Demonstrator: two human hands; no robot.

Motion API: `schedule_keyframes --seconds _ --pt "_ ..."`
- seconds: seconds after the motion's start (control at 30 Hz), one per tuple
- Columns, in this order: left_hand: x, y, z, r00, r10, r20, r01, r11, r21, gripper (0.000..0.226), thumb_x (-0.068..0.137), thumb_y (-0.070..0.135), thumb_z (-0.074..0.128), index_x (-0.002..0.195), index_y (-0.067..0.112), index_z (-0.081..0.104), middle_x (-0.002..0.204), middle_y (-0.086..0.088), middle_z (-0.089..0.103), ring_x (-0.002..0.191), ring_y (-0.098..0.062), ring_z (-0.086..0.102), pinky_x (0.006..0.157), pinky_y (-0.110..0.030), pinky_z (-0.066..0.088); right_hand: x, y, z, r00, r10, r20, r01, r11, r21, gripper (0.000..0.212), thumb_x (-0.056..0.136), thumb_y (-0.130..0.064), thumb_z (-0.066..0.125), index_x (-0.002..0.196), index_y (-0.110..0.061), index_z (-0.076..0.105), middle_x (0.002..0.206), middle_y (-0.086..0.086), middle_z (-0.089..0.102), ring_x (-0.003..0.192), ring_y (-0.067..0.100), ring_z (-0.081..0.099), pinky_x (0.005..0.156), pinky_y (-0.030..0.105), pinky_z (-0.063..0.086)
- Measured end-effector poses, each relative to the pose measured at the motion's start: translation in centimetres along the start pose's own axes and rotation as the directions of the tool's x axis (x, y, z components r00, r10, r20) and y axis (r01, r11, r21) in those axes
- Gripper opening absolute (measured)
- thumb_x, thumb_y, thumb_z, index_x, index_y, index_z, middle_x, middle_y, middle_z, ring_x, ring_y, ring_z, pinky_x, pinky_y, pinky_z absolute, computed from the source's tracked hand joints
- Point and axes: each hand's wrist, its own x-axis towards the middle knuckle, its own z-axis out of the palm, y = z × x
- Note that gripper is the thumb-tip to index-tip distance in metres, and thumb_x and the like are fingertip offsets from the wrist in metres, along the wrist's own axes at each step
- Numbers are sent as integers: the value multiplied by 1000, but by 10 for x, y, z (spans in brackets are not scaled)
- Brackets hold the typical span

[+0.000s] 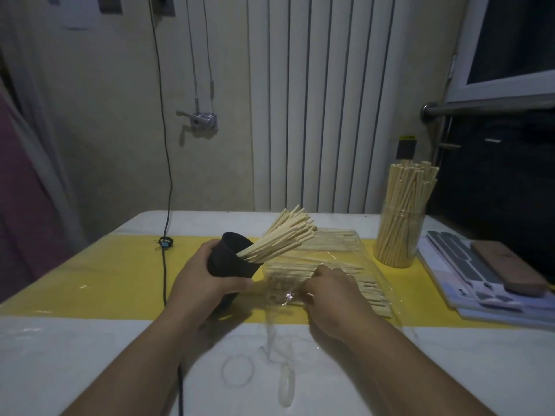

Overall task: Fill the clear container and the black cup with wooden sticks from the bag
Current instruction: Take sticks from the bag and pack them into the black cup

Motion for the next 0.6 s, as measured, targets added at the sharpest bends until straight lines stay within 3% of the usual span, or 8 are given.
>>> schedule_keyframes --seconds 0.6 --pt "3 -2 0 1000 -1 3 1 1000 -2 64 62 11 92 101 45 55 100 19 65 90 -3 61 64 -19 44 2 -2 -5 994 79 73 -86 992 98 27 91 -42 63 110 -24 68 117 3 66 114 28 56 96 33 41"
